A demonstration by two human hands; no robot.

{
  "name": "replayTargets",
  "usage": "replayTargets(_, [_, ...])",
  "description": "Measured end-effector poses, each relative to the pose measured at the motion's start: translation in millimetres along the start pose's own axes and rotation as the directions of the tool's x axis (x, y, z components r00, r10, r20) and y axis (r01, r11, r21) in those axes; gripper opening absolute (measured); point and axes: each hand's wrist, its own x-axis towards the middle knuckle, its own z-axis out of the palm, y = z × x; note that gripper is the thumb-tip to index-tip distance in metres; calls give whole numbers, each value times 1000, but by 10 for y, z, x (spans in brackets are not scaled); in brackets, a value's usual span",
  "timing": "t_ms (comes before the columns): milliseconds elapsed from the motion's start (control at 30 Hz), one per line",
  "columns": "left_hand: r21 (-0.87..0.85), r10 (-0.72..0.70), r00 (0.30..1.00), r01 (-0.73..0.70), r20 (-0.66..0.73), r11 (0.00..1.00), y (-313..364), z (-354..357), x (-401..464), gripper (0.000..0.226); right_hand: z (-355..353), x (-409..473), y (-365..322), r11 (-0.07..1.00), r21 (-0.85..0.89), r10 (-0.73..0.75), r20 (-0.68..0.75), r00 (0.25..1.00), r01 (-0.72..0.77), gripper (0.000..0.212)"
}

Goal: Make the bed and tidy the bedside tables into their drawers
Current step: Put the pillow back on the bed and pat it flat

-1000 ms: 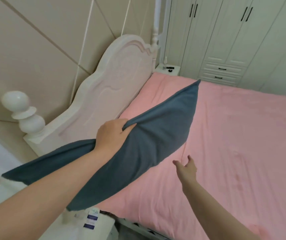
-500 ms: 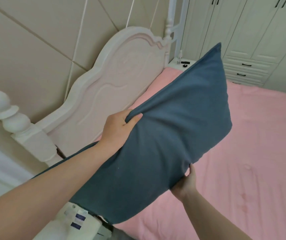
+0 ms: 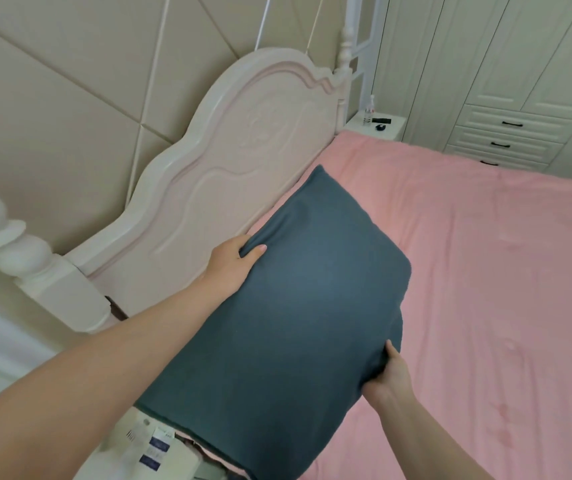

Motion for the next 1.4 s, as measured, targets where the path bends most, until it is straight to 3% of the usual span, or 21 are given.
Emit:
replayTargets(367, [87, 12, 999, -16, 44, 996, -598, -100, 772, 14, 583, 409, 165, 1000, -14, -28, -140, 990, 27, 37])
replayTargets(700, [120, -12, 995, 0, 100, 993, -1365, -227, 1934, 34, 1491, 992, 384, 987, -7, -158, -226, 961, 160, 35])
replayTargets(800, [178, -12, 981, -23, 194, 984, -1435, -77, 2241, 34, 1588, 1054, 503, 978, 63, -175, -282, 943, 200, 35])
replayTargets(1000, [181, 68, 923, -146, 380, 972, -1187, 554, 2682, 18, 1433, 1059, 605, 937, 189, -192, -424, 885, 294, 43])
replayTargets(1133, [256, 227, 866, -366, 445, 895, -906, 1120, 2831, 17, 1252, 994, 679, 920, 234, -182, -452, 873, 313, 40])
replayTargets(1200, [283, 292, 842, -447, 453, 849, -865, 1391, 2871, 18, 1120, 1015, 819, 932, 195, -207, -405, 890, 306, 29])
replayTargets(1267, [313, 282, 804, -489, 523, 814, -983, 1682, 2876, 34, 973, 1109, 972, 962, 84, -208, -388, 898, 259, 29])
replayTargets(1400, [481, -55, 711, -415, 701, 772, -1786, 2135, 2595, 52, 693, 1550, 1195, 962, -273, -174, -522, 835, 30, 50])
